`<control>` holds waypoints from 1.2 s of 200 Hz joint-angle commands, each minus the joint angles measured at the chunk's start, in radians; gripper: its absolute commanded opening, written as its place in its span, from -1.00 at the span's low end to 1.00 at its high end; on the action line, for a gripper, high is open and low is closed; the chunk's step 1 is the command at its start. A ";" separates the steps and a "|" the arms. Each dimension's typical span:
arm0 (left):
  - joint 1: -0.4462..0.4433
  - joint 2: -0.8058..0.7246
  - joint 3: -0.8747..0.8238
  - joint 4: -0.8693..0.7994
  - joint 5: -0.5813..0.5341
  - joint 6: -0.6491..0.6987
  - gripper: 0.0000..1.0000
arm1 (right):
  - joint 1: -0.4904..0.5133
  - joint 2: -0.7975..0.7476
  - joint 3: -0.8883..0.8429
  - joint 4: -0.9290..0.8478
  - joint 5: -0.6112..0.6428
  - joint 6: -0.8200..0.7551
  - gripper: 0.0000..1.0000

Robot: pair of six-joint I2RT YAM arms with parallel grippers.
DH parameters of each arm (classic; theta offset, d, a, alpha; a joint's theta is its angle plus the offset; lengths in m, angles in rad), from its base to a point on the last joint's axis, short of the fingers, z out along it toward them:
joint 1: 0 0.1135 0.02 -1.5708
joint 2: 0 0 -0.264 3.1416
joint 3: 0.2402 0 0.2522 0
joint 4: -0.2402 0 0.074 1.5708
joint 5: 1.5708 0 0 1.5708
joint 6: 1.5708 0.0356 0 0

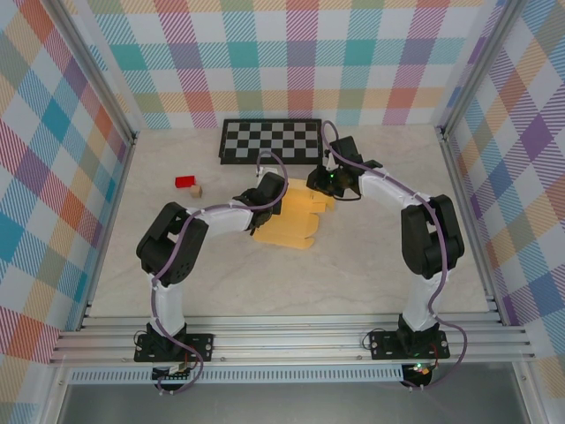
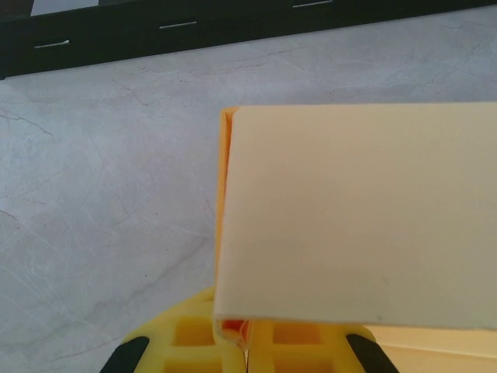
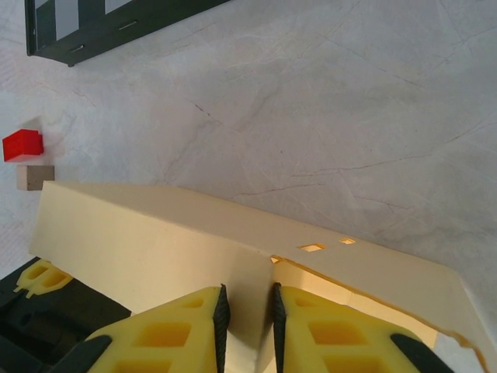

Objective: Fold the paper box

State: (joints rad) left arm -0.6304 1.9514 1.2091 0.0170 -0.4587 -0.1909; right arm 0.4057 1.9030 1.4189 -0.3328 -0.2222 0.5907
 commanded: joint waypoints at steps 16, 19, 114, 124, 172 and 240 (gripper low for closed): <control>-0.009 0.037 -0.004 -0.070 0.054 0.019 -1.00 | 0.010 -0.010 -0.033 -0.003 -0.030 0.005 -0.61; -0.009 0.036 -0.005 -0.068 0.053 0.019 -1.00 | 0.010 -0.010 -0.034 -0.002 -0.031 0.007 -0.61; -0.006 0.040 -0.008 -0.068 0.037 0.011 -1.00 | 0.010 -0.104 -0.053 -0.077 0.064 -0.054 -0.36; -0.006 0.040 -0.006 -0.068 0.037 0.012 -1.00 | 0.009 -0.127 -0.060 -0.086 0.075 -0.062 -0.36; -0.006 0.029 -0.023 -0.058 0.031 0.007 -1.00 | 0.019 -0.238 -0.136 -0.131 0.114 -0.106 -0.34; -0.006 0.026 -0.030 -0.054 0.028 0.002 -1.00 | 0.058 -0.210 -0.346 0.101 0.066 0.032 -0.36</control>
State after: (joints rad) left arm -0.6308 1.9533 1.2068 0.0292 -0.4553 -0.1917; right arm 0.4633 1.6474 1.1011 -0.3477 -0.1394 0.5602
